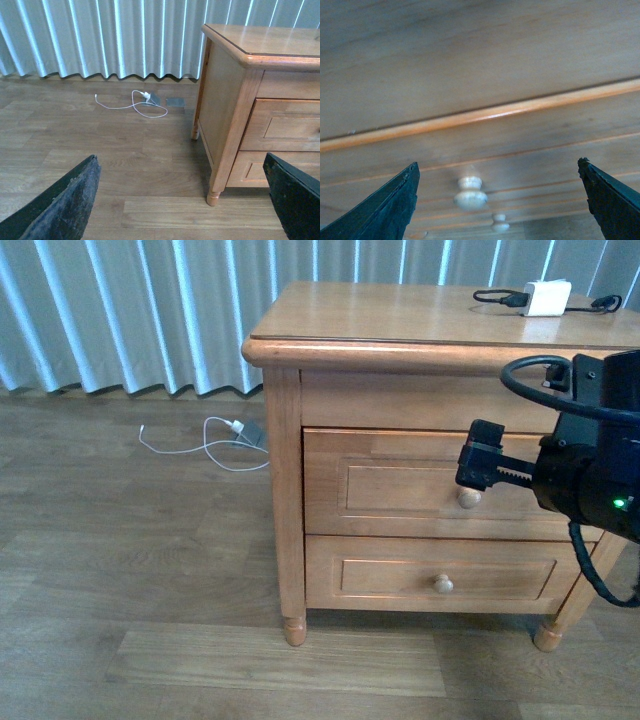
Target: Place pink marker in drawer with both arms
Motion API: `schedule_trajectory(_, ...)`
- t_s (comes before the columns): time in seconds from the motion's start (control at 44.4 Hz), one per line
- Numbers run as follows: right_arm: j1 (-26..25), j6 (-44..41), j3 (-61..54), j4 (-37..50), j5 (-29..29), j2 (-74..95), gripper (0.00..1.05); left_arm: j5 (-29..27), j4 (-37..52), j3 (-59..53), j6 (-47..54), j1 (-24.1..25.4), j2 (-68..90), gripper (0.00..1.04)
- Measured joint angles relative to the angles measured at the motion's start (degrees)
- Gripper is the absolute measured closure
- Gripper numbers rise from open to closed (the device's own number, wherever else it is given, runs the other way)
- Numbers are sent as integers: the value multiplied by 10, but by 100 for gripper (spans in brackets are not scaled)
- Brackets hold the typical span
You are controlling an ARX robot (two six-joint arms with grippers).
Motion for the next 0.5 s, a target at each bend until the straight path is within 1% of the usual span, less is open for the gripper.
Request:
schedule_trajectory(0.113, -6, -19, -71, -35, -38, -77, 9, 0, 0, 0, 0, 0, 0, 6)
schedule_trajectory(0.293, -25, -47, -187, -107, -114, -235, 9, 0, 0, 0, 0, 0, 0, 6)
schedule_trajectory(0.495, -61, -64, -286, -215, -164, -448, 9, 0, 0, 0, 0, 0, 0, 6)
